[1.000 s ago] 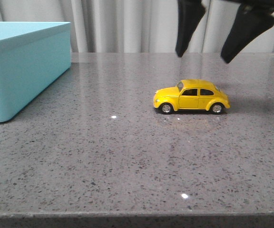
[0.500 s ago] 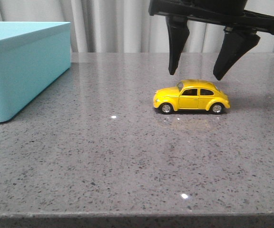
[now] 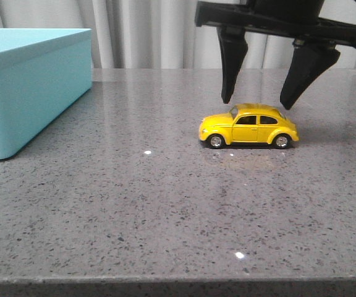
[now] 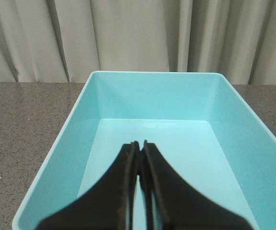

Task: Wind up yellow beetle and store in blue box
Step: 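Lower the open right gripper over the yellow toy car, then push the yellow car with the right gripper toward the blue box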

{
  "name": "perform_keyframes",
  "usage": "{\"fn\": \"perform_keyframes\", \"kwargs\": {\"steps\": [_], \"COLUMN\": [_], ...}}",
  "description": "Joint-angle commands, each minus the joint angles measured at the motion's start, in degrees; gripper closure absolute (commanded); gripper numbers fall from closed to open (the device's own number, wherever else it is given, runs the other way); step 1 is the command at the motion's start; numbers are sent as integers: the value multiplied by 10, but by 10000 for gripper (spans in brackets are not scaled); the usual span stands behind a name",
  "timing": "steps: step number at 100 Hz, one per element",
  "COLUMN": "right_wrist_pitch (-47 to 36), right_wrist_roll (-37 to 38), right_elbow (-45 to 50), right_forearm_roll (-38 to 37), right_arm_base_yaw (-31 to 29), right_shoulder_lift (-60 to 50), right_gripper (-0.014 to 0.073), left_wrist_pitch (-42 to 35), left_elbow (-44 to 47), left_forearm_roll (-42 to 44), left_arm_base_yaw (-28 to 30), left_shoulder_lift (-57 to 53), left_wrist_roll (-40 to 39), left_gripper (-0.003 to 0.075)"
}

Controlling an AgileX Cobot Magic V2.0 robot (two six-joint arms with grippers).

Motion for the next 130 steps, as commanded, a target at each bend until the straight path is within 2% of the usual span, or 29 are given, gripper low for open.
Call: {"fn": "perform_keyframes", "kwargs": {"steps": [1,42,83,106,130], "right_wrist_pitch": [-4,6,70,118,113], "right_wrist_roll": [0,3,9,13,13], "right_elbow": [-18,-18,-18,-18,-18], "right_forearm_roll": [-6,-44,-155,-191,-195], "right_arm_base_yaw": [-1,-1,-4,-43,-63], "right_shoulder_lift": [-16,-12,-12,-17,-49], "right_gripper": [64,64,64,64,64], "left_wrist_pitch": [-48,-48,-48,-48,-48], "left_elbow": [-21,-21,-21,-21,-21], "left_forearm_roll": [-5,-5,-5,-5,-5], "left_arm_base_yaw": [-4,-4,-4,-4,-4], "left_shoulder_lift": [3,3,3,3,3], "left_wrist_roll": [-4,-4,-4,-4,-4], "left_gripper": [739,739,739,739,739]}}
